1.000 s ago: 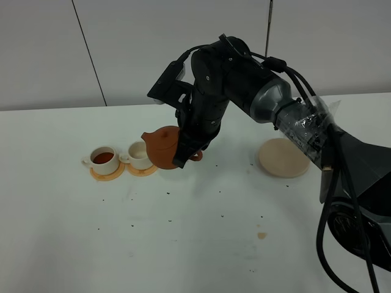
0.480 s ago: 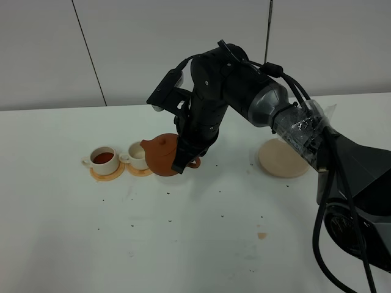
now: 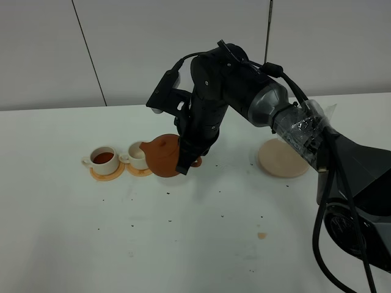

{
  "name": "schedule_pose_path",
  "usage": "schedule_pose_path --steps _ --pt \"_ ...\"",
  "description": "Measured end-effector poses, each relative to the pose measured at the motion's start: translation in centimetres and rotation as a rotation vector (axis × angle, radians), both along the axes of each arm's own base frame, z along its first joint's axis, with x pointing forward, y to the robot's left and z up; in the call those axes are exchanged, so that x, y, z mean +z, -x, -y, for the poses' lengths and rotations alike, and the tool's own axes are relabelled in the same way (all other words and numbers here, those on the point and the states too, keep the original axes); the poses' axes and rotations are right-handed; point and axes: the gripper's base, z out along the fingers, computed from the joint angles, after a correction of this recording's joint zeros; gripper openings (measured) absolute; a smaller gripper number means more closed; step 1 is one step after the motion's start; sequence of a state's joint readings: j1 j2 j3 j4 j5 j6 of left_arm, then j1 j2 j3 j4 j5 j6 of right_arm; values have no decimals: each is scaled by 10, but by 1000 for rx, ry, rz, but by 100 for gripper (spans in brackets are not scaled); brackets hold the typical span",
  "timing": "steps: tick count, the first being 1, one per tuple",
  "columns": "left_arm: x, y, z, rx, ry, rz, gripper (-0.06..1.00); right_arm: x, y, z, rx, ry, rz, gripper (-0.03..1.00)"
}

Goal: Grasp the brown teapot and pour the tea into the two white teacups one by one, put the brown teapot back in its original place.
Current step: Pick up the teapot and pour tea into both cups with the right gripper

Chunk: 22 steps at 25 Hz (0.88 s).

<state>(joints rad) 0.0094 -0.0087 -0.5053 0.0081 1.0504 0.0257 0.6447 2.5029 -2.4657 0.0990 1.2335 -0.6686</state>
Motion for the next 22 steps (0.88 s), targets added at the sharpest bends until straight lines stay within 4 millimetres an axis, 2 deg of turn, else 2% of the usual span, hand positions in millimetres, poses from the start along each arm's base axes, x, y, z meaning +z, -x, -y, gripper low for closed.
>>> schedule_pose_path --steps 13,22 --pt "0 0 0 0 0 0 24 2 -10 7 36 116 151 10" --pt "0 0 0 0 0 0 24 8 3 -22 122 212 347 10"
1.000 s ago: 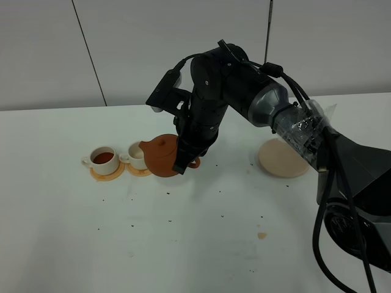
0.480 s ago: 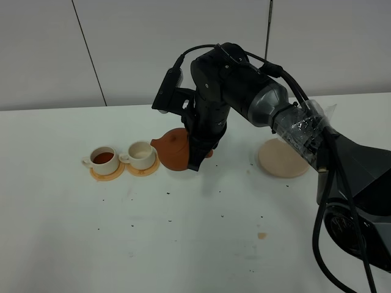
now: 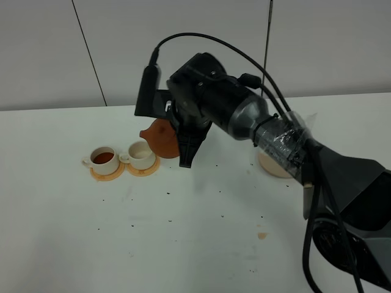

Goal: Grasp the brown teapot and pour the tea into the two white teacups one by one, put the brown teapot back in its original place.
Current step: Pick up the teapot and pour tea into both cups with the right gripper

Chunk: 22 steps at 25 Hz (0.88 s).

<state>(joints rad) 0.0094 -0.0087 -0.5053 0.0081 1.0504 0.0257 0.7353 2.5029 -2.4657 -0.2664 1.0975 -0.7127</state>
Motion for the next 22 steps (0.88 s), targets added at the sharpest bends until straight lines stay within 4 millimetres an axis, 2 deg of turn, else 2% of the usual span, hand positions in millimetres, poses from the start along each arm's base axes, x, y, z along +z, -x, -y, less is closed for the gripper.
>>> schedule_pose_path --steps 7,16,22 --pt "0 0 0 0 0 0 24 4 3 -5 25 91 95 10" --pt "0 0 0 0 0 0 24 5 2 -6 53 120 127 10" --pt "0 0 0 0 0 0 24 6 11 -16 105 155 153 10"
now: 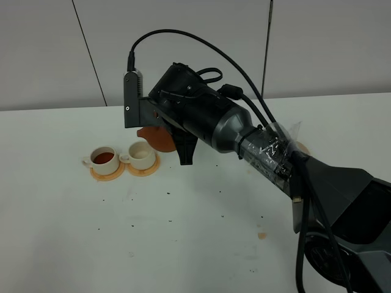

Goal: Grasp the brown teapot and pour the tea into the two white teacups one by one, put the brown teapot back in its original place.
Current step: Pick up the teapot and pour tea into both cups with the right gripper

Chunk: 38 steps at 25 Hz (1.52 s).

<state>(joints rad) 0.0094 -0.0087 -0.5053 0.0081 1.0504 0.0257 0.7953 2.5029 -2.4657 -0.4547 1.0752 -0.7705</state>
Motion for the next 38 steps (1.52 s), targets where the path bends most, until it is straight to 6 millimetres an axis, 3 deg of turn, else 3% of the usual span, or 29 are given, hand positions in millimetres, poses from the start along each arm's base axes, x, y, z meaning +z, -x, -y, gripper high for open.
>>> schedule_pose_path --steps 11,18,38 --pt "0 0 0 0 0 0 24 1 6 -8 63 60 45 10" --pt "0 0 0 0 0 0 24 -14 4 -10 67 104 46 10" --pt "0 0 0 0 0 0 24 -11 1 -8 90 171 102 10"
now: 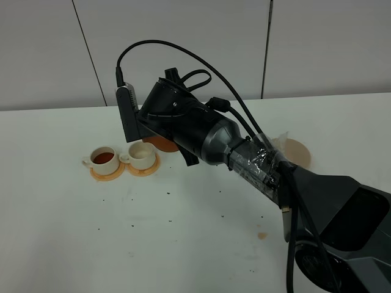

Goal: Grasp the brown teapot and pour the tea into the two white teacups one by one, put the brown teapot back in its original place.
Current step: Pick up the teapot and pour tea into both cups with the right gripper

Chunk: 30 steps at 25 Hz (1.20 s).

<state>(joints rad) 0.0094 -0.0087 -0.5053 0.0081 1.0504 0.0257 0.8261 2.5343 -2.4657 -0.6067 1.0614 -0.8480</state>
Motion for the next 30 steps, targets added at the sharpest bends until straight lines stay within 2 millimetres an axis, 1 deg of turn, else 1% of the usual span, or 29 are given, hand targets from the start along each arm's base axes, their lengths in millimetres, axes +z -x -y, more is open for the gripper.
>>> schedule_pose_path --steps 7,16,21,30 --pt "0 0 0 0 0 0 24 0 3 -5 29 5 14 10" --pt "0 0 0 0 0 0 24 -11 4 -10 45 44 21 10" --pt "0 0 0 0 0 0 24 -9 8 -14 61 72 50 10" --pt "0 0 0 0 0 0 24 -8 7 -14 65 83 66 10"
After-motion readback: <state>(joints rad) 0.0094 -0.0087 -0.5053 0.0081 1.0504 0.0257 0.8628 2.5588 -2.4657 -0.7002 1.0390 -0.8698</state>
